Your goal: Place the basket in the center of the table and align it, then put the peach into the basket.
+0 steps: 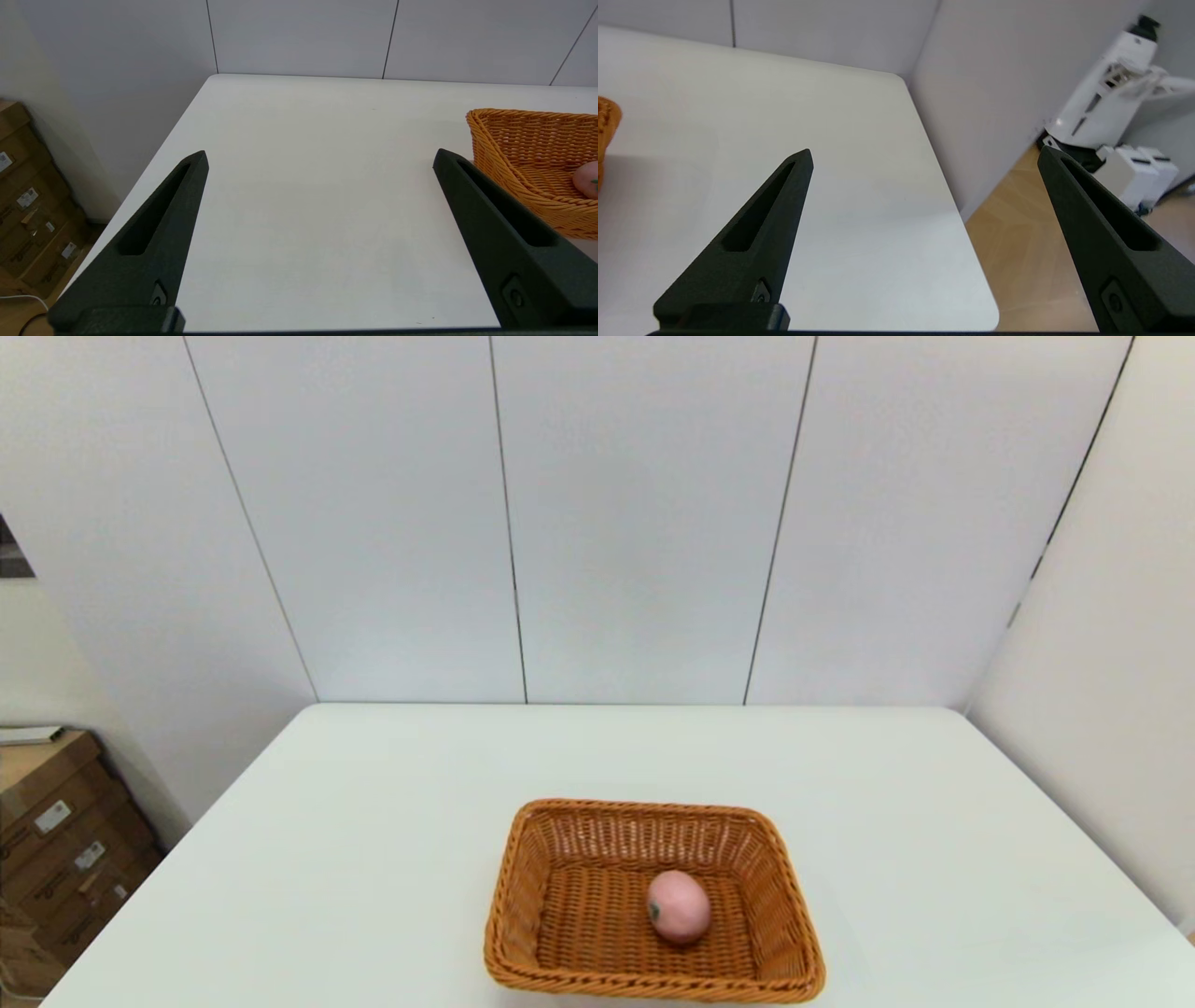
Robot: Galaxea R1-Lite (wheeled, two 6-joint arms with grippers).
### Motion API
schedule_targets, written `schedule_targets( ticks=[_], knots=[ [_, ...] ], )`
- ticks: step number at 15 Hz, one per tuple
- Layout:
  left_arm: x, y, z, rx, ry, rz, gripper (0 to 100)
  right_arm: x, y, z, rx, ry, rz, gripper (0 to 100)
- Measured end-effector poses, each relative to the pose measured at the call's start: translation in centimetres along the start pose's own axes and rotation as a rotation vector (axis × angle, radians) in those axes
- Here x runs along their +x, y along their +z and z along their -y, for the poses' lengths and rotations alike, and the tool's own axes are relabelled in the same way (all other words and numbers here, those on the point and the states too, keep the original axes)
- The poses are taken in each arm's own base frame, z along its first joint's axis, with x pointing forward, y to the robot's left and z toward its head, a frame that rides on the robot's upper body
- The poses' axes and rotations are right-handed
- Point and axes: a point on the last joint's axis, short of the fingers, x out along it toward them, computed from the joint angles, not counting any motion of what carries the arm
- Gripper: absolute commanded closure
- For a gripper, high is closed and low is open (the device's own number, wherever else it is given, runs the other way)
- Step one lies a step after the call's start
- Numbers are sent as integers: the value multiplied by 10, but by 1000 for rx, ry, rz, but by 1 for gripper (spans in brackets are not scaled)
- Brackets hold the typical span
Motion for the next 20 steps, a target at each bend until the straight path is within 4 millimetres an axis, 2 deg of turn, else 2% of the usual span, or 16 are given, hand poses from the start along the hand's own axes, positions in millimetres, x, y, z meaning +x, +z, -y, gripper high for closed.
schedule_targets(
  ticks=[2,4,7,9,20],
  knots=[
    [0,0,0,-1,0,0,0,-10,-18,-3,88,-4,27,0],
    [0,0,0,-1,0,0,0,-17,-36,-8,199,78,56,0],
    [0,0,0,-2,0,-1,0,-21,-64,-18,257,219,41,0],
    [0,0,0,-2,0,0,0,-20,-74,-23,262,289,47,0],
    [0,0,0,-9,1,2,0,-20,-78,-25,269,292,70,0]
  ],
)
